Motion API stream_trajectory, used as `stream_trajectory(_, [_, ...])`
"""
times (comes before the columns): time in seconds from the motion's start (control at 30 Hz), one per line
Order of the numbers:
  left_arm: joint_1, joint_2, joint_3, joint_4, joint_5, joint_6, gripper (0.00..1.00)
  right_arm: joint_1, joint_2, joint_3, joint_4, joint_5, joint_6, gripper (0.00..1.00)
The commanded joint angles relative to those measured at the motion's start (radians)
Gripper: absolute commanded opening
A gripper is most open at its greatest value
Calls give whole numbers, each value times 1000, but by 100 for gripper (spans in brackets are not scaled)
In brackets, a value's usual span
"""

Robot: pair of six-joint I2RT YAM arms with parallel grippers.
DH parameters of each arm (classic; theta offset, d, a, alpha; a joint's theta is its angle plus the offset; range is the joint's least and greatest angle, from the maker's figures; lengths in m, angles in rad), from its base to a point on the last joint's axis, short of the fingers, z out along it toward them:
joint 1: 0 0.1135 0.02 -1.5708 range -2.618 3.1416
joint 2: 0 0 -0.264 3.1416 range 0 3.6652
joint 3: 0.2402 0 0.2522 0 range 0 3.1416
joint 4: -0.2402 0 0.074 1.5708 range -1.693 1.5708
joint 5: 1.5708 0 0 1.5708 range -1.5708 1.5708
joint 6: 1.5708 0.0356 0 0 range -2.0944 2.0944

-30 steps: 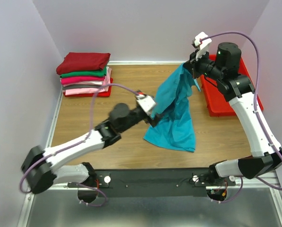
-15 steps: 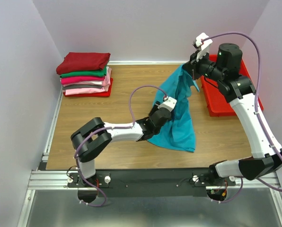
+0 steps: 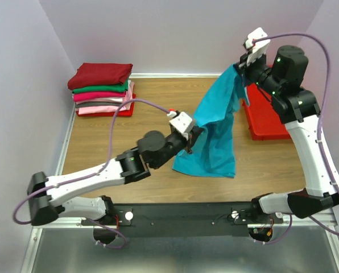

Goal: Fold and stack the t-shirts
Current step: Flatten the tshirt out

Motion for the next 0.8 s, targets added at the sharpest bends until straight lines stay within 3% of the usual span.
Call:
stream_trajectory(0.0, [-109, -86, 63, -95, 331, -89, 0, -8, 48, 146, 16, 85, -36, 0])
stream_trajectory(0.1, [-188, -126, 109, -143, 388, -160, 0, -9, 101, 259, 19, 71, -9, 0])
stream_trajectory(0.23, [-219, -227, 105, -129, 372, -253, 0, -8, 221, 388, 17, -80, 72, 0])
stream_trajectory(0.37, [-219, -405, -33, -107, 188, -408, 0, 39, 429, 488, 24, -208, 143, 0])
stream_trajectory(0.5, [-217, -632, -231, -210, -22, -702, 0, 185, 623, 548, 39, -179, 135, 1])
stream_trajectory(0.63, [-217, -911, -386, -619, -196, -1231, 0, 345, 825, 620, 91, -90, 148, 1])
stream_trajectory(0.73, [-217, -1042, -421, -885, -230, -1437, 0, 440, 954, 657, 131, -12, 178, 32])
stream_trajectory(0.77, [-217, -1056, -420, -929, -221, -1500, 0, 466, 974, 669, 131, 37, 184, 64])
